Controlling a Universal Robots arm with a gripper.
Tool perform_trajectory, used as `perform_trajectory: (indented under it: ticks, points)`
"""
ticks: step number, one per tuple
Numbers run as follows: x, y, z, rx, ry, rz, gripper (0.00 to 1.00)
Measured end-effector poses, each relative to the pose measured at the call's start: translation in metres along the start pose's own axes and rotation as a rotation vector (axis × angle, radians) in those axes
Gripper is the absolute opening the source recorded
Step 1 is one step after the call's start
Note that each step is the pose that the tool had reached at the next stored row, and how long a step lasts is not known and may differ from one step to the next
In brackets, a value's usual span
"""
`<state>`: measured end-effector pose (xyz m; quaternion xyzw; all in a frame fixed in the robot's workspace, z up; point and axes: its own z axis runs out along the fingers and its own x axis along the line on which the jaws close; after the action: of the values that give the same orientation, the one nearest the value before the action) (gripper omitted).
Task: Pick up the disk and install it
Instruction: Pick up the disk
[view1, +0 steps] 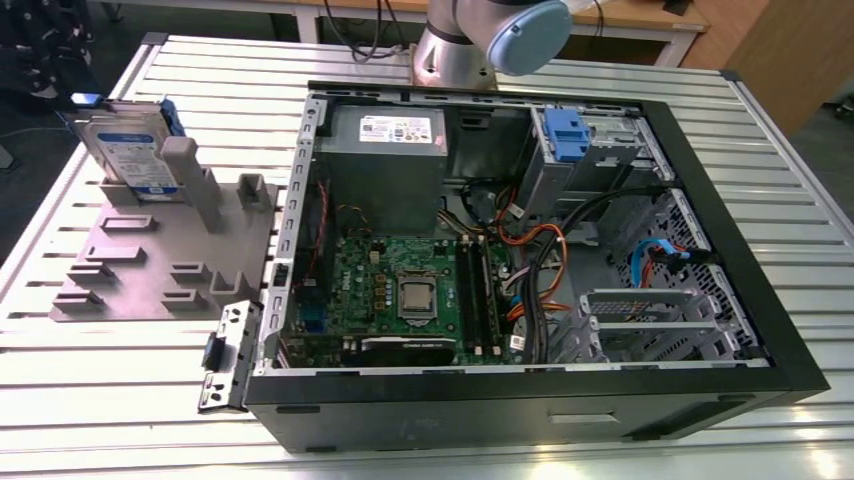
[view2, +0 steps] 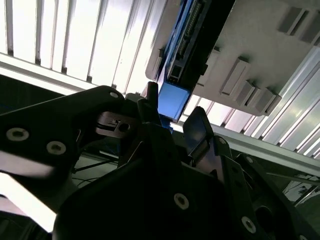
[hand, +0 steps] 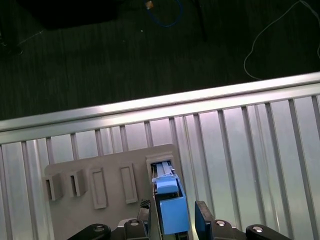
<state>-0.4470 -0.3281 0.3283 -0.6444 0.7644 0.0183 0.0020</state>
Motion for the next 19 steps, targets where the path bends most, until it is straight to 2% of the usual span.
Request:
perform_trajectory:
  ticks: [3,7,14,19]
  points:
    - [0.0000,-0.0001,0.0022,0.0085,-0.0012,-0.010,0.47]
    - [0.0001,-0.0001,0.0042,0.0130,-0.0019,-0.022,0.47]
    - [0.0023,-0.0006,0.0135,0.0134,-0.0017,-0.029,0.47]
    - [0.0061,-0.0006,0.0191,0.0128,-0.0015,-0.054,0.47]
